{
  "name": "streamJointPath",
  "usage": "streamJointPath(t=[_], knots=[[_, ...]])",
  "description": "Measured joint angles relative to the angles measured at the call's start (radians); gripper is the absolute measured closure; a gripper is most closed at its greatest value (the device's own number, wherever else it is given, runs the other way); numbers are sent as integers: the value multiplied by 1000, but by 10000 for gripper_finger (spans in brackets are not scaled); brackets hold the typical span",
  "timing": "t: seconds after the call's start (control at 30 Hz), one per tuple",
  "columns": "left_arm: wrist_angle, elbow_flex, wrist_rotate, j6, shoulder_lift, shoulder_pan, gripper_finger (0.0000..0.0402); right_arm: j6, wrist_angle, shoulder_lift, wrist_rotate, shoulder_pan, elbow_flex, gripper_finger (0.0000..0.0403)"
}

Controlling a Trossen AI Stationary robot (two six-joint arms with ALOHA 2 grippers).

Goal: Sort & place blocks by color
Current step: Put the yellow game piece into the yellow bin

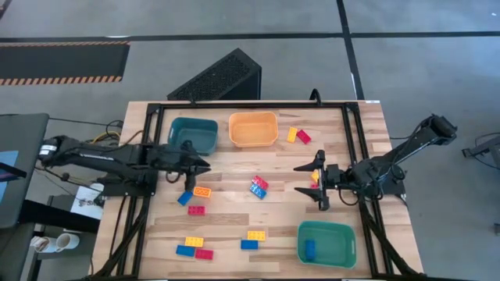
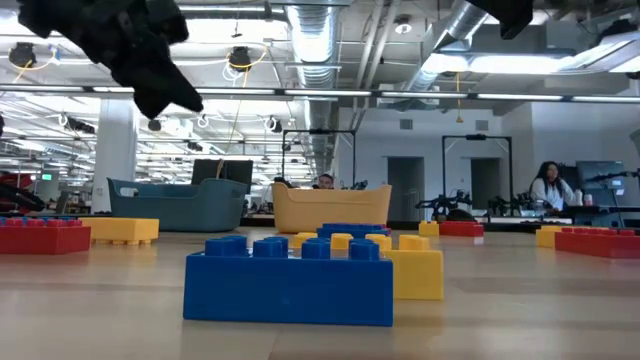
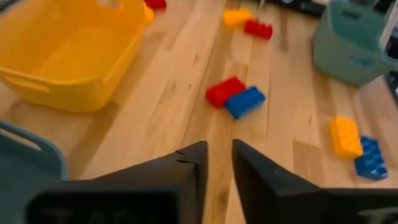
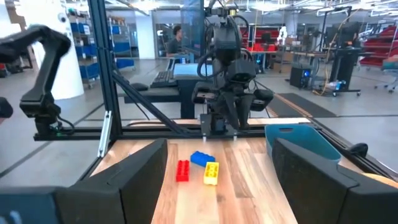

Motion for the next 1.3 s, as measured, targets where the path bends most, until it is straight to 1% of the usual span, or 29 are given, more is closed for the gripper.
streamJointPath(t=[0.1, 0.23, 0.33, 0.4, 0.5, 0.63, 0.73, 0.8, 0.93, 1.17, 1.3], knots=[[2, 20, 0, 1, 57, 0, 280, 3, -5, 0, 0, 0, 0, 92], [9, 26, 0, -1, 85, -2, 224, 3, -5, 0, 0, 0, 0, 92], [9, 26, -12, -23, 88, -14, 196, 3, -7, 0, 1, 0, 0, 92], [9, 26, -13, -45, 88, -26, 185, 3, -10, 1, 18, -6, 0, 92], [12, 26, -18, -57, 88, -54, 178, 22, -31, 1, 60, -22, 0, 92], [11, 26, -45, -51, 88, -88, 178, 61, -38, 1, 58, -38, 0, 92], [5, 26, -8, -14, 88, -114, 178, 75, -42, 1, 57, -33, 0, 92], [6, 26, 19, -17, 89, -132, 178, 75, -42, 1, 58, -22, 0, 92], [-12, 26, 8, -31, 100, -155, 178, 75, -41, 1, 57, 0, 0, 92], [-18, 18, -40, -76, 177, -175, 178, 76, -37, 1, 57, 24, 0, 92], [-20, 18, -33, -87, 249, -177, 178, 78, -32, 1, 57, 33, 0, 92]])
